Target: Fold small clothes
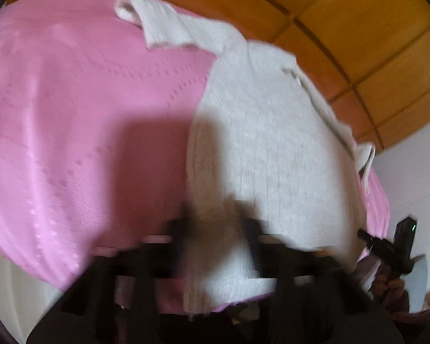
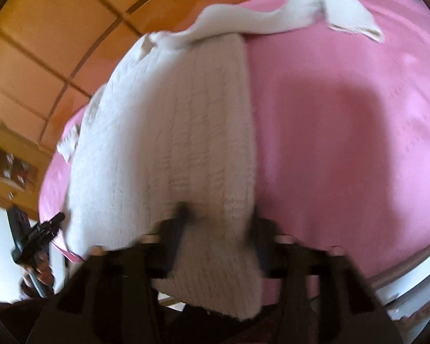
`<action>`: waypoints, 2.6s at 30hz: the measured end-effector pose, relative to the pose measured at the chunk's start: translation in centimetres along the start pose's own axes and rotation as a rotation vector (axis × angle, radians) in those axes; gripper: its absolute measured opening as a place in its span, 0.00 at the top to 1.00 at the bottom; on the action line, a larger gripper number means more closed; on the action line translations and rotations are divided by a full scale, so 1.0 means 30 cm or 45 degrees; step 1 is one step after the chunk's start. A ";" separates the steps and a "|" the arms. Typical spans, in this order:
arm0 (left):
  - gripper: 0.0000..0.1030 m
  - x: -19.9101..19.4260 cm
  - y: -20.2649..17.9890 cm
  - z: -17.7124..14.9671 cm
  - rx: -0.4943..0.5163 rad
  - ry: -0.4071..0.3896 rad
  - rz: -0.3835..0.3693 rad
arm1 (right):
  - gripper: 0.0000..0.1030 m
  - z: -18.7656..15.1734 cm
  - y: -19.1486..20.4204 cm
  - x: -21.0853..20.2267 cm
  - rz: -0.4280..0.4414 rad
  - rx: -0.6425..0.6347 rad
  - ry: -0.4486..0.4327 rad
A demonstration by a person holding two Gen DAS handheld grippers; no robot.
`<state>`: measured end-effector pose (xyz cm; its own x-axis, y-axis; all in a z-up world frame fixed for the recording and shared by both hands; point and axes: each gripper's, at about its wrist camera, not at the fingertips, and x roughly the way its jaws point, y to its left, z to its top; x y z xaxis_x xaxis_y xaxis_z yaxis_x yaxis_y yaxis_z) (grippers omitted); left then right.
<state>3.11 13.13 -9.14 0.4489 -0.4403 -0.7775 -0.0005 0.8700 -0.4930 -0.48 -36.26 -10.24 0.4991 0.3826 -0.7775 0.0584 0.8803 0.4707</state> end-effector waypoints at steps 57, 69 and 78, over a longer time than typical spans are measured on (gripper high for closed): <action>0.95 -0.214 0.604 0.813 0.282 -0.065 1.322 | 0.13 0.026 0.495 0.314 -0.015 -0.432 -0.038; 0.62 -0.116 0.698 0.861 -0.004 -0.090 1.392 | 0.11 0.015 0.510 0.326 -0.068 -0.460 -0.046; 0.36 -0.198 0.410 0.595 -0.045 -0.358 0.665 | 0.11 0.026 0.506 0.308 -0.040 -0.448 -0.064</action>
<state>16.38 30.40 -3.61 0.6006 0.1241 -0.7899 -0.3129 0.9456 -0.0893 5.69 -19.57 -9.95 0.5440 0.3474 -0.7638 -0.2226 0.9374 0.2678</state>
